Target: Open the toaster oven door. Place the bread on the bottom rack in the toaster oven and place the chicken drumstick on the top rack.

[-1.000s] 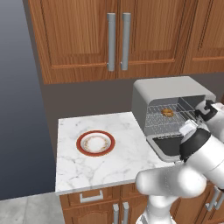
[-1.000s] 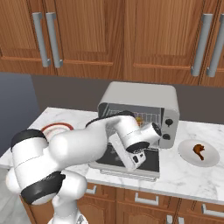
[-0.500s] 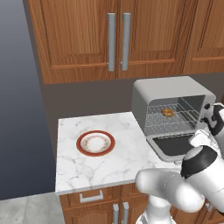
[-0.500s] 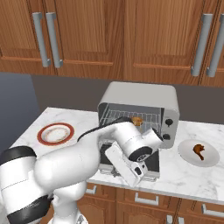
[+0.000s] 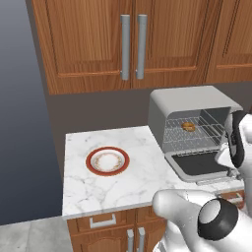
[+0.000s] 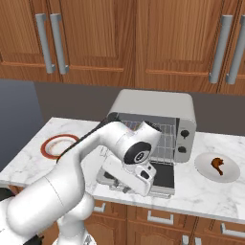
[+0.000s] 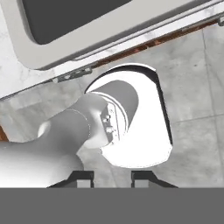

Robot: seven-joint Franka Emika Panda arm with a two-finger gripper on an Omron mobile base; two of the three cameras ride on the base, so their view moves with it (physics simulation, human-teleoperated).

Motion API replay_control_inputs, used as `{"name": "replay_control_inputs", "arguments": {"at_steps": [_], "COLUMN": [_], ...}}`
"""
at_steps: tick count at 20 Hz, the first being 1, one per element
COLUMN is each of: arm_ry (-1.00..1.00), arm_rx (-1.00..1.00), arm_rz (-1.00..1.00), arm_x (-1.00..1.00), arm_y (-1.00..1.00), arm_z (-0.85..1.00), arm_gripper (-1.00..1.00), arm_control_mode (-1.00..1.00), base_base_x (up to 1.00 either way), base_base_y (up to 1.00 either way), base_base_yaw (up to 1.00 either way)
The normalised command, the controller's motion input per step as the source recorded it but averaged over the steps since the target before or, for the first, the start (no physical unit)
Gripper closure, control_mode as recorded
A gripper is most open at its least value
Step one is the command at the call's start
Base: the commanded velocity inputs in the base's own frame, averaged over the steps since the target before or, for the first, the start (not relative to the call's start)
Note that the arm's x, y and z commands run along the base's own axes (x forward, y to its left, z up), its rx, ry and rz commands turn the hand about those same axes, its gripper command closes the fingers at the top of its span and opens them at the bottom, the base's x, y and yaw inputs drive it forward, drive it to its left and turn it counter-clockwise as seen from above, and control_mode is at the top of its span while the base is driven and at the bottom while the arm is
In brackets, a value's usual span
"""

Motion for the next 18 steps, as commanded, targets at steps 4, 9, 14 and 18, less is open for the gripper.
{"name": "replay_control_inputs", "arguments": {"at_steps": [4,9,14,18], "arm_ry": [-0.08,-0.02,-0.05,0.0], "arm_rx": [-0.34,-0.2,-0.02,0.0], "arm_rz": [0.06,0.03,0.0,0.0], "arm_x": [0.0,0.0,0.0,0.0], "arm_y": [0.46,0.47,0.22,0.0], "arm_z": [0.1,0.21,0.15,0.0], "arm_gripper": [-1.0,-1.0,-1.0,-1.0], "arm_control_mode": [-1.0,-1.0,-1.0,-1.0], "base_base_x": [0.0,0.0,0.0,0.0], "base_base_y": [0.0,0.0,0.0,0.0], "base_base_yaw": [0.0,0.0,0.0,0.0]}}
